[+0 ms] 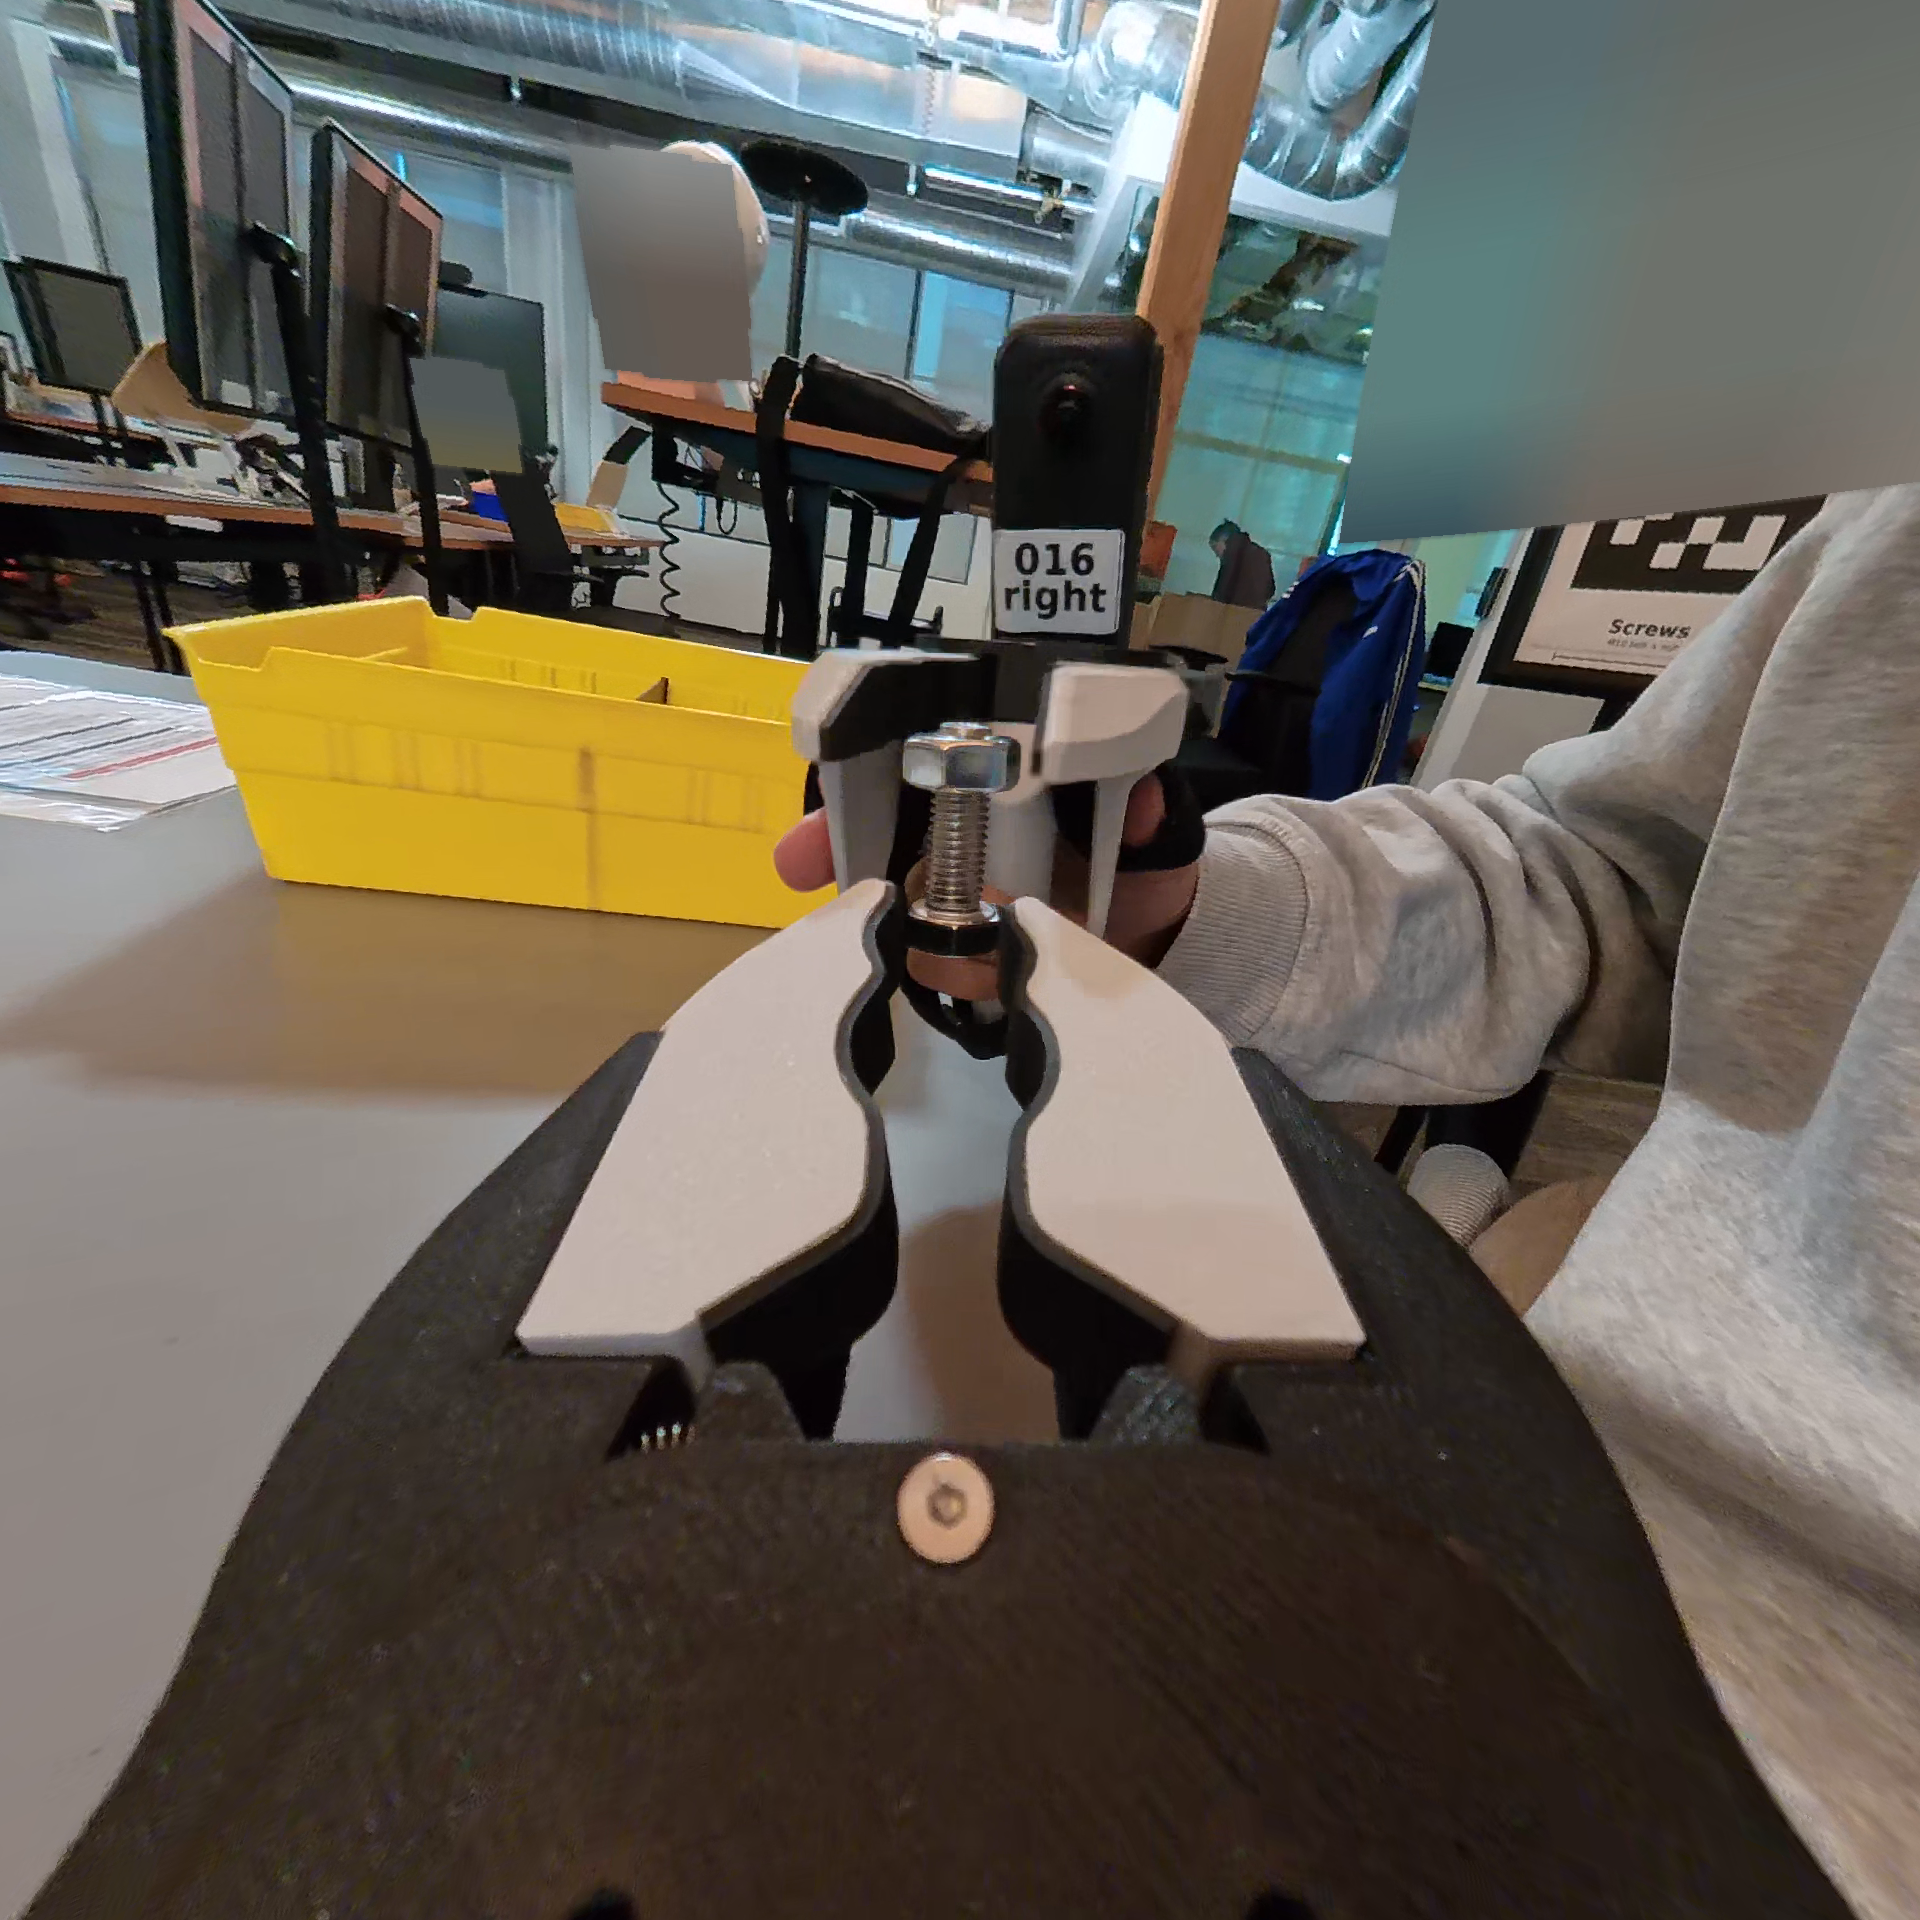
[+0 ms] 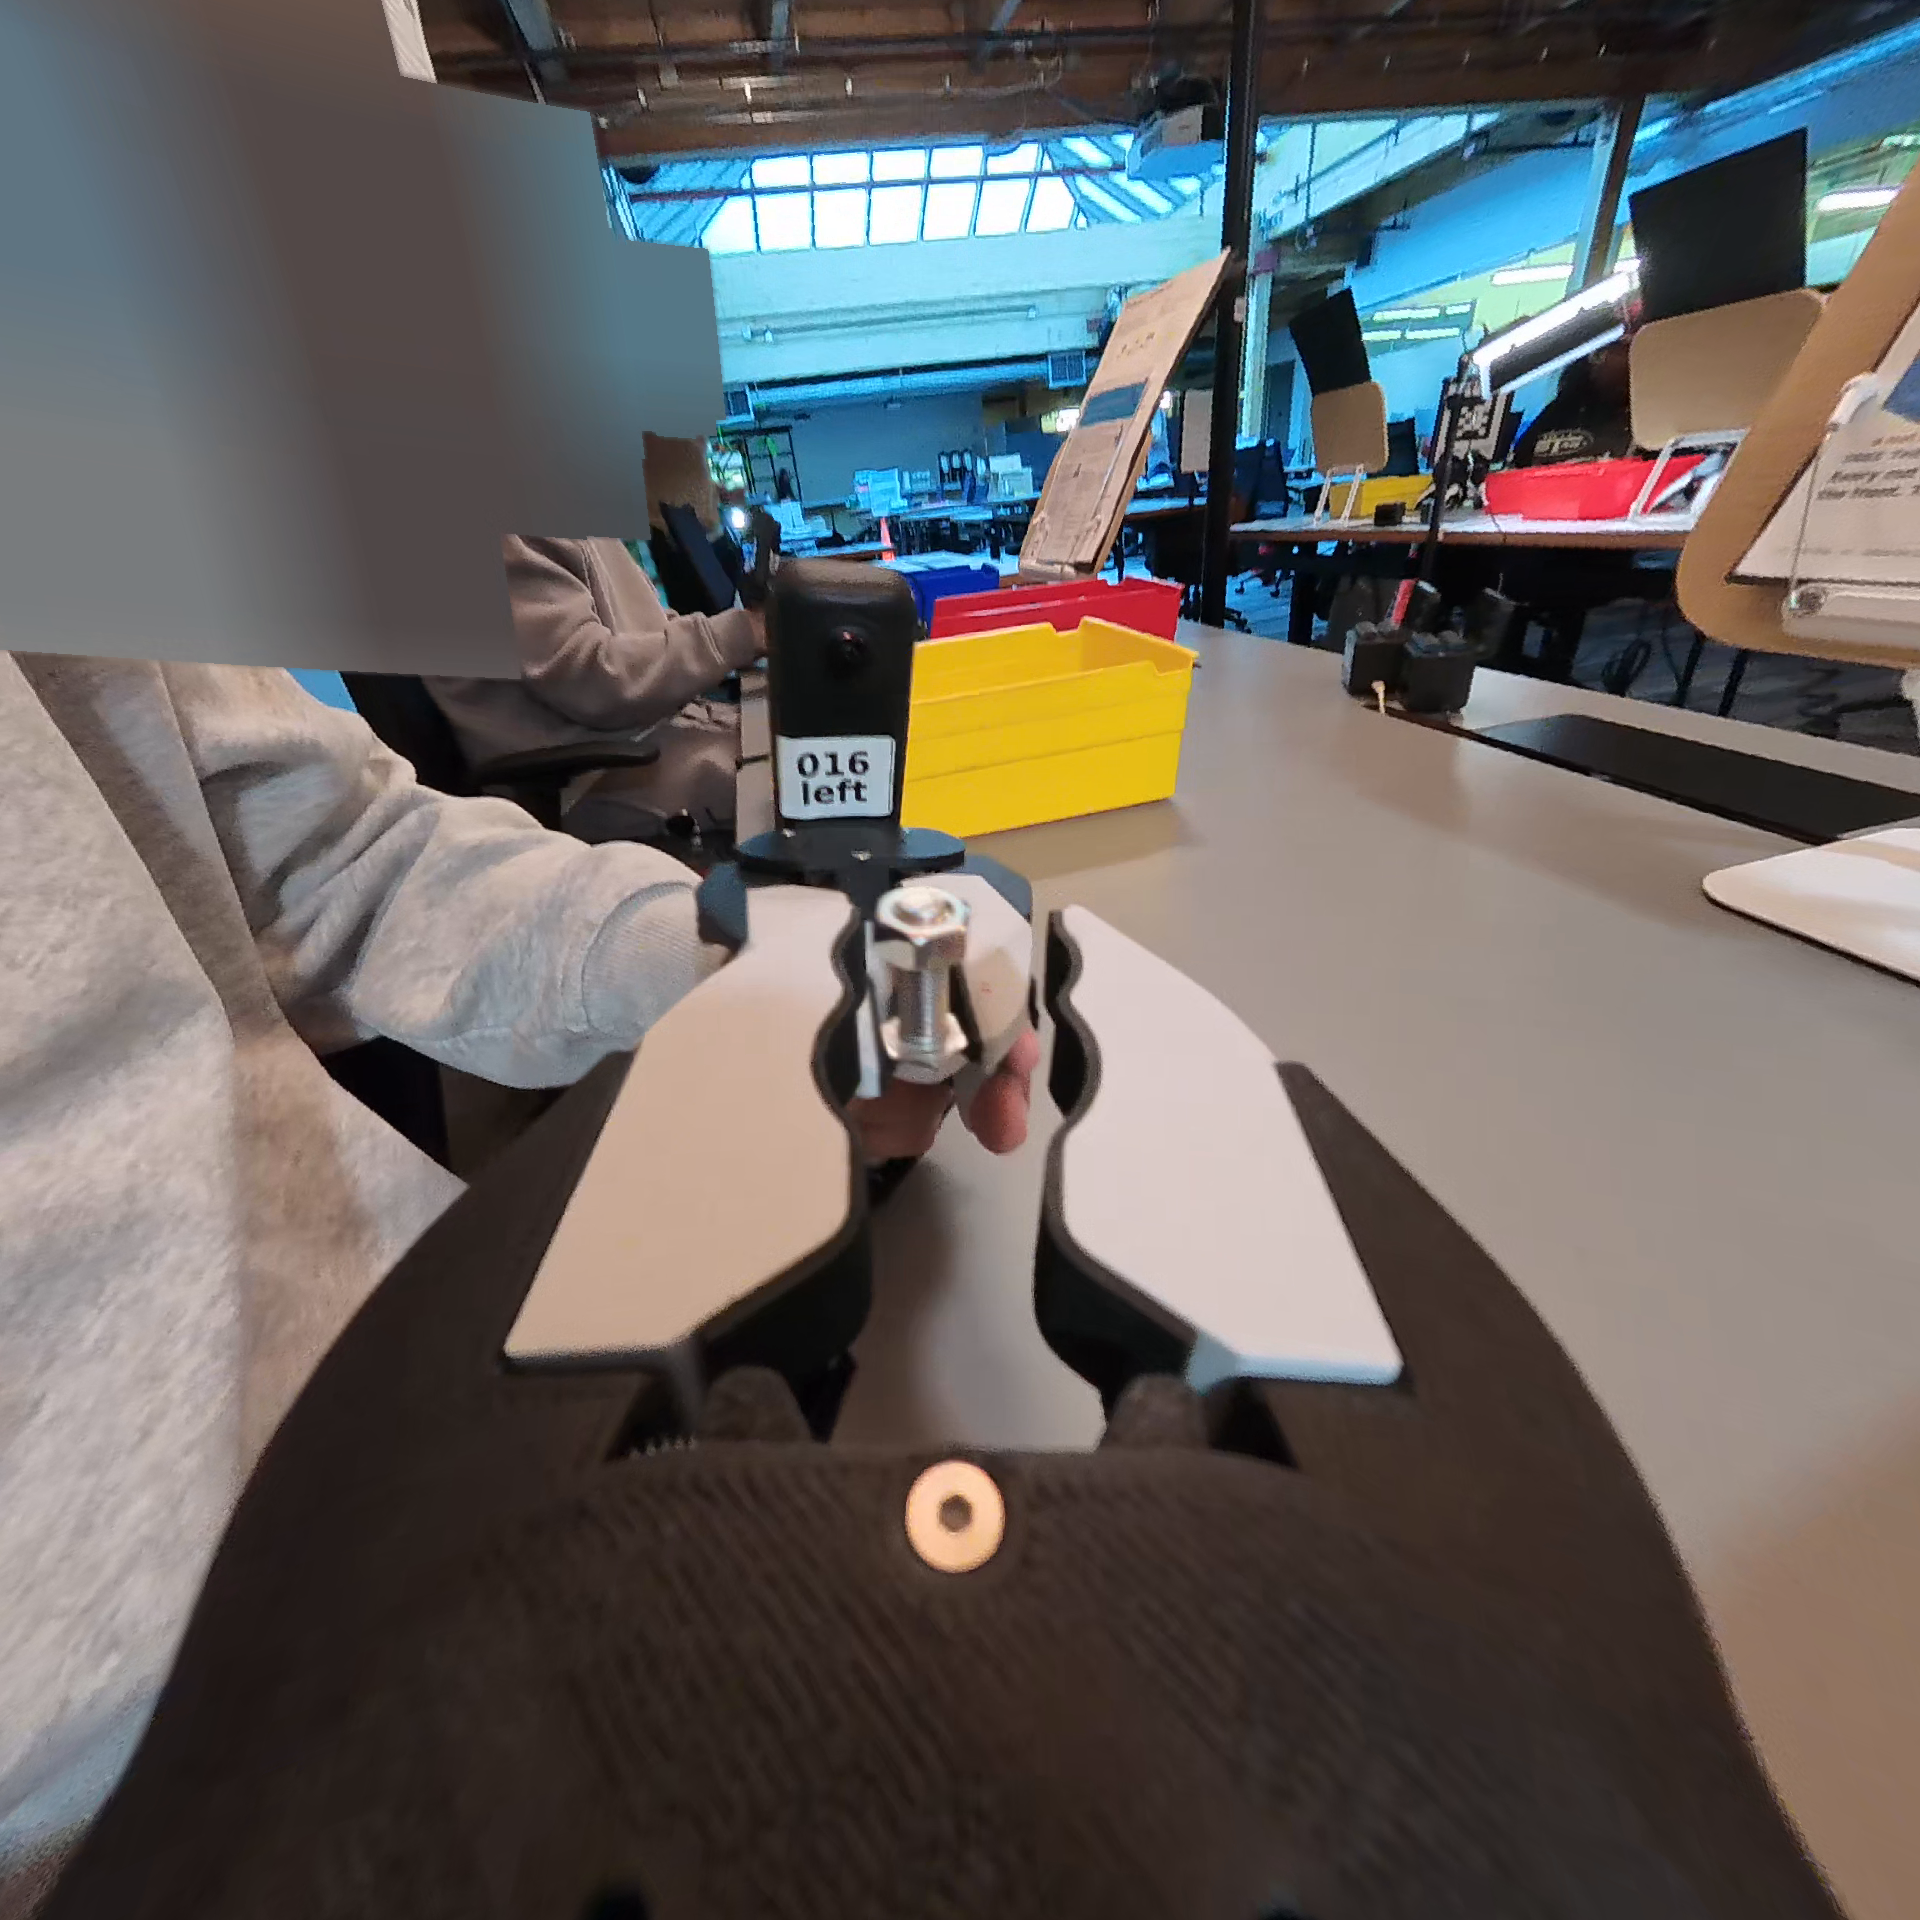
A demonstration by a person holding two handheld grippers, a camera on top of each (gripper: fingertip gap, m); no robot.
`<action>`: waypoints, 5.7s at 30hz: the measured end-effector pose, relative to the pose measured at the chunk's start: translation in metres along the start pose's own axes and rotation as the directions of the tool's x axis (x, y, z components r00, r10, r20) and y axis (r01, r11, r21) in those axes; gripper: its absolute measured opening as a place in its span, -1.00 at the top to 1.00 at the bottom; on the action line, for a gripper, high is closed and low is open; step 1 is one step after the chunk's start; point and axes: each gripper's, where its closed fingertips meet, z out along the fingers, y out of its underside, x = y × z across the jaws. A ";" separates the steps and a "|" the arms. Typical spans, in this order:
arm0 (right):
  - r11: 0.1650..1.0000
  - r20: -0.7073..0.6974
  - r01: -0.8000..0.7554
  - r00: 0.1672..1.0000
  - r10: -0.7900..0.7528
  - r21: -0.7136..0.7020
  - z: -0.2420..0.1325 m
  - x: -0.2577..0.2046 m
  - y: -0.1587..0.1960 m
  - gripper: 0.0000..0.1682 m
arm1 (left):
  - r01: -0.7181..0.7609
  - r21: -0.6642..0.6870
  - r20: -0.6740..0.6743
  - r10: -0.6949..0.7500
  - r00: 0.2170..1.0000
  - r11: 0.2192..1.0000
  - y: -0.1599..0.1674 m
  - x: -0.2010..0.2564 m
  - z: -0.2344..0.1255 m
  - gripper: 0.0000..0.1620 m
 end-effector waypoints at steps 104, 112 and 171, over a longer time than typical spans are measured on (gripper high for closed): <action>0.998 -0.143 0.023 0.990 -0.014 0.060 -0.006 0.018 -0.007 0.72 | -0.003 0.069 0.058 -0.001 0.998 0.998 -0.012 -0.008 -0.005 0.79; 0.994 -0.127 -0.001 0.992 0.015 0.110 -0.009 0.016 -0.015 0.71 | -0.014 0.058 0.076 0.009 0.997 0.998 -0.010 -0.010 -0.005 0.79; 0.999 -0.053 0.033 0.998 -0.031 0.039 0.011 -0.010 -0.006 0.76 | -0.073 -0.020 0.033 0.074 0.997 0.997 0.003 0.005 0.005 0.78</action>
